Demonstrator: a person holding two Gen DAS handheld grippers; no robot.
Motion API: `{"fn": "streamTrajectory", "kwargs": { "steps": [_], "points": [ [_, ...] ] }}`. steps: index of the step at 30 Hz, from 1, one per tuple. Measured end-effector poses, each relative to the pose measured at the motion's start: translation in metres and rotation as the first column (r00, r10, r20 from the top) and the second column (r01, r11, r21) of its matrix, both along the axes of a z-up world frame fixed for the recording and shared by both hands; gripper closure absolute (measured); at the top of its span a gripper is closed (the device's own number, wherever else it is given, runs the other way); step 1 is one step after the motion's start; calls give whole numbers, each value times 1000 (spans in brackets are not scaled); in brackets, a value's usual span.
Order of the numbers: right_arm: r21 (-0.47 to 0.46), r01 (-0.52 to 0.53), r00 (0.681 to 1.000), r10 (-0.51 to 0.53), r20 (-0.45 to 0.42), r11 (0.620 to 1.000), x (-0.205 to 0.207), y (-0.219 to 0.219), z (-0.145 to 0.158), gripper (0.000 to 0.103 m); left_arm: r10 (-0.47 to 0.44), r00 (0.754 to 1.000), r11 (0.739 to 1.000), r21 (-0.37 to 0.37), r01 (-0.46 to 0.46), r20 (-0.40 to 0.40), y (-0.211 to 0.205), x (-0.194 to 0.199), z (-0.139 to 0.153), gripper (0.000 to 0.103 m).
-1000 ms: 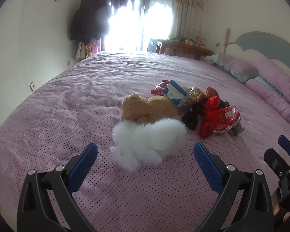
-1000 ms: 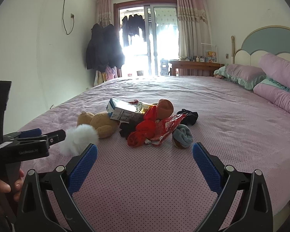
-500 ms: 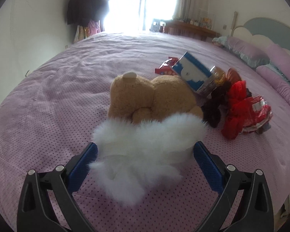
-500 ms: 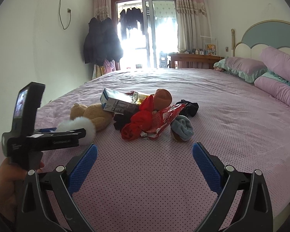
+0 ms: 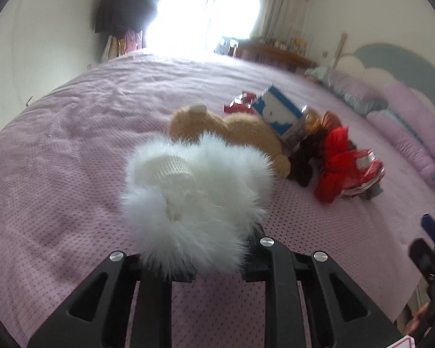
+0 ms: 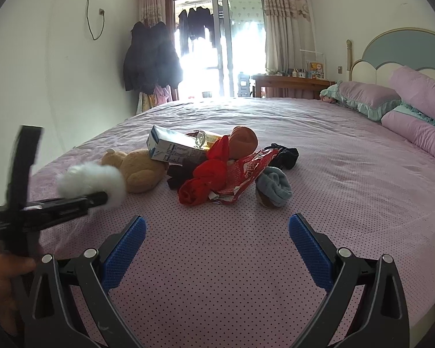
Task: Collect trash
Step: 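Grasp the white fluffy toy with left tool while right tool grasps red cloth, then carry both items to the yellow wastebasket and open both tools over it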
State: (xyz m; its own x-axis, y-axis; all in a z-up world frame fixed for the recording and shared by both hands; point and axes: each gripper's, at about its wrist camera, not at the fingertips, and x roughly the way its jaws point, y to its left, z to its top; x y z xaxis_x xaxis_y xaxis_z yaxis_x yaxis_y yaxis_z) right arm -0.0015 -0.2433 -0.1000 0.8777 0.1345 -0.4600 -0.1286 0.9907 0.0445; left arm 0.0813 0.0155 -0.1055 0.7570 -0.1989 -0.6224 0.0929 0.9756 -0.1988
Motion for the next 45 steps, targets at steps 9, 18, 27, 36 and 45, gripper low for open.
{"fn": "streamTrajectory", "kwargs": {
  "steps": [9,18,27,36,45],
  "points": [
    [91,-70,997,68,19,993,23,2,10,8,-27,996,998,-60,32,91,12,-22,24,82],
    [81,-129,991,131,-14,988,86,19,13,11,-67,994,994,-82,74,88,9,-19,23,82],
    [68,-19,985,31,-168,998,143,7,-8,29,-98,990,991,-85,107,99,5,-16,23,82],
    [57,-100,975,109,-195,993,149,14,-15,73,-124,988,987,-87,132,93,-3,-20,21,82],
    [61,-165,986,165,-5,984,61,-1,37,73,-191,973,976,-83,203,132,-23,-46,42,82]
  ]
}}
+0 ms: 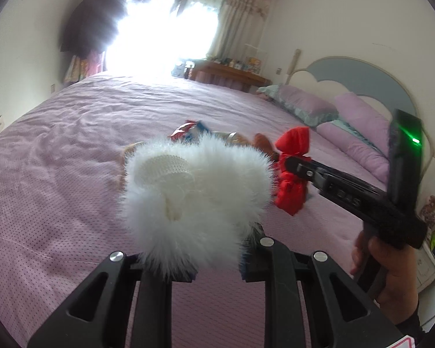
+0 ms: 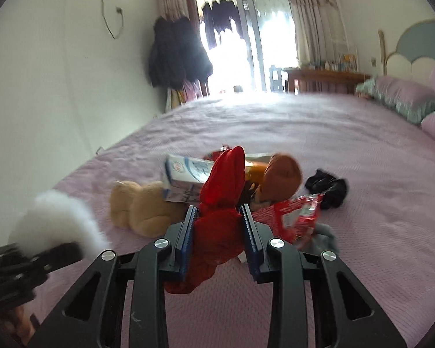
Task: Collect trash
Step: 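Carry both items to the yellow wastebasket and open both tools over it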
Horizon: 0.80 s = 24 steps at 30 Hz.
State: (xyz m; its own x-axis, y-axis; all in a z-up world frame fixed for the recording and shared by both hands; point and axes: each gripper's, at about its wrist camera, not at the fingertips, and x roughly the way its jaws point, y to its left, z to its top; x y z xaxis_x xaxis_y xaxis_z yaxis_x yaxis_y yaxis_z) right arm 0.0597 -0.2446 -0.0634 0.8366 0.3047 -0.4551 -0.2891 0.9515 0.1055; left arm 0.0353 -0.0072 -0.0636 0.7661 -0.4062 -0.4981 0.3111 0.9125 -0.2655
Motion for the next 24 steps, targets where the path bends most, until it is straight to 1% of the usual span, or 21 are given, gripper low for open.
{"fn": "streamTrajectory", "kwargs": {
  "steps": [2,5,7,9,12,14,17,20,21,23,24],
  "points": [
    [-4,18,999,-18,35,1000,-30,-15,10,73,-38,999,999,-5,38,9,-12,-9,5,82],
    [-32,63,997,-62,51,997,-63,-38,19,73,-112,994,994,-8,112,10,-37,-25,9,82],
    [-34,112,992,-110,55,993,-93,-58,18,73,-180,984,984,-7,180,7,-61,-37,10,82],
    [-45,161,986,-158,54,986,-118,-79,17,73,-227,974,974,3,227,9,-81,-47,10,82],
    [-63,248,968,-245,48,967,-158,-112,12,73,-321,947,947,11,321,-4,-120,-63,5,82],
    [-80,318,948,-316,41,945,-187,-135,6,73,-388,921,921,15,388,-22,-149,-73,-1,82],
    [-90,404,915,-403,28,910,-222,-160,-4,73,-480,876,876,31,482,-51,-195,-91,-12,82],
    [-98,494,868,-496,-4,864,-257,-193,-18,73,-561,823,824,42,565,-90,-239,-108,-29,82],
    [-103,527,847,-531,-21,844,-271,-204,-25,73,-592,798,800,41,599,-113,-258,-115,-38,82],
    [-105,587,803,-594,-50,802,-292,-224,-38,73,-630,761,766,39,642,-157,-284,-122,-55,82],
    [-98,621,774,-628,-74,777,-304,-237,-47,73,-651,736,744,34,667,-186,-297,-127,-65,82]
  ]
}}
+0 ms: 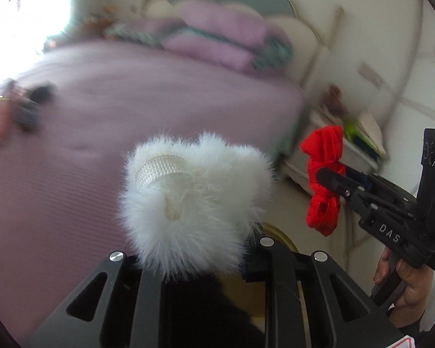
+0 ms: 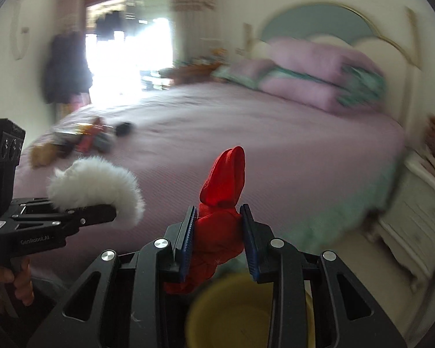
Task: Collect trash
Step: 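Carry both items to the yellow wastebasket and open both tools over it, then move both tools back toward the pile on the bed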
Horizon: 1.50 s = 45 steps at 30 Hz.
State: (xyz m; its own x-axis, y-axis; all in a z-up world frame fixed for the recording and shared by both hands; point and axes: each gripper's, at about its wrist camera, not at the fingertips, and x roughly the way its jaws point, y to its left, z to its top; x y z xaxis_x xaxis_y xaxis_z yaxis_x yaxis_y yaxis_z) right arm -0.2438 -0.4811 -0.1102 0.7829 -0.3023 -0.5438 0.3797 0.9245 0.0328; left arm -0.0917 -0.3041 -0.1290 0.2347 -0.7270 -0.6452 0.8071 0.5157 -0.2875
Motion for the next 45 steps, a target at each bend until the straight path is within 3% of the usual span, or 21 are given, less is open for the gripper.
{"fn": "streamTrajectory", "kwargs": {
  "steps": [3,7,8,9,11,12,16,23,24,26,27,28,30,33,38,45],
  "points": [
    [43,134,990,-132,-51,990,-30,-29,-28,73,-91,993,994,53,96,-76,-42,-18,-33,82],
    [105,251,964,-239,-119,962,-54,-61,-67,73,-174,977,969,153,192,-123,-92,-41,-78,82],
    [122,272,957,-255,-135,955,-57,-67,-76,73,-194,970,961,170,218,-147,-102,-44,-87,78],
    [141,287,952,-265,-155,948,-61,-72,-86,73,-211,962,953,184,242,-173,-109,-48,-97,69],
    [158,301,944,-271,-188,941,-63,-75,-97,73,-236,948,935,215,281,-212,-124,-52,-113,27],
    [161,303,941,-269,-204,939,-65,-77,-104,73,-236,950,933,225,281,-206,-127,-55,-118,23],
    [178,289,938,-240,-250,941,-65,-78,-124,73,-245,955,925,255,282,-167,-131,-55,-126,19],
    [198,222,940,-155,-303,955,-47,-66,-137,72,-196,977,947,244,211,-84,-108,-44,-101,12],
    [198,207,941,-140,-307,958,-43,-62,-138,70,-194,978,949,240,207,-79,-106,-43,-100,11],
    [192,179,940,-110,-322,965,-37,-57,-141,50,-189,979,951,235,201,-71,-102,-41,-96,11],
    [167,173,930,-105,-353,971,-32,-54,-143,24,-188,980,952,235,199,-68,-100,-41,-96,11],
    [102,178,917,-127,-379,979,-29,-47,-144,17,-186,981,953,232,195,-63,-97,-41,-94,11],
    [48,163,906,-130,-402,986,-26,-41,-143,17,-185,981,954,230,193,-54,-96,-41,-93,11],
    [85,156,929,-117,-350,984,-31,-40,-132,17,-180,983,957,224,183,-34,-89,-41,-88,11],
    [139,110,981,-86,-172,984,-40,-37,-94,17,-163,987,972,175,159,6,-75,-40,-67,11],
    [102,-10,998,15,-54,995,-12,-8,-58,17,-54,993,996,80,46,109,-25,-26,-19,9]
  ]
}}
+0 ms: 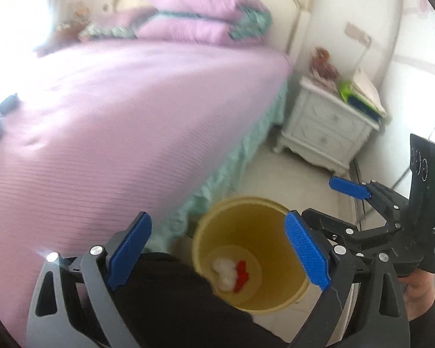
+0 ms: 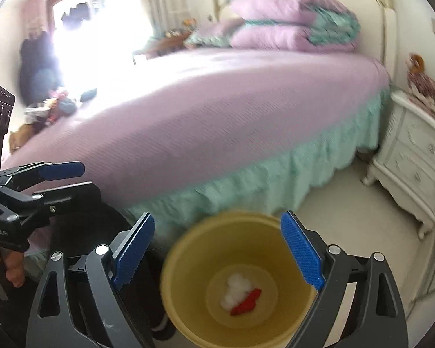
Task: Collect trash
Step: 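Move both tools back toward the pile on the bed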
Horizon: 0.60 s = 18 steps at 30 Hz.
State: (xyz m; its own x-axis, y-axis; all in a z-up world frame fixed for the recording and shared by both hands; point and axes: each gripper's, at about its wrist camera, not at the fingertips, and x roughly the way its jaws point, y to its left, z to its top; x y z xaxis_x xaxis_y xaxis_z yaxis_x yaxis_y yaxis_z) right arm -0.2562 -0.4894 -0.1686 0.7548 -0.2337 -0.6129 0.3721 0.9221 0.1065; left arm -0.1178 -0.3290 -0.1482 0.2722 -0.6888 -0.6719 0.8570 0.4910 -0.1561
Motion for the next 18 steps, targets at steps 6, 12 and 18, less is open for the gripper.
{"fn": "streamTrajectory", "kwargs": {
  "steps": [6,12,18],
  "points": [
    [-67,-99,986,107,130,993,43,40,35,14,194,977,980,-58,-189,88,70,20,33,5],
    [-151,-279,924,308,229,948,98,103,66,8,396,904,918,-66,-390,161,140,41,53,4],
    [-198,-386,857,430,283,901,140,154,83,8,554,810,833,-121,-541,195,210,61,75,4]
  ]
}}
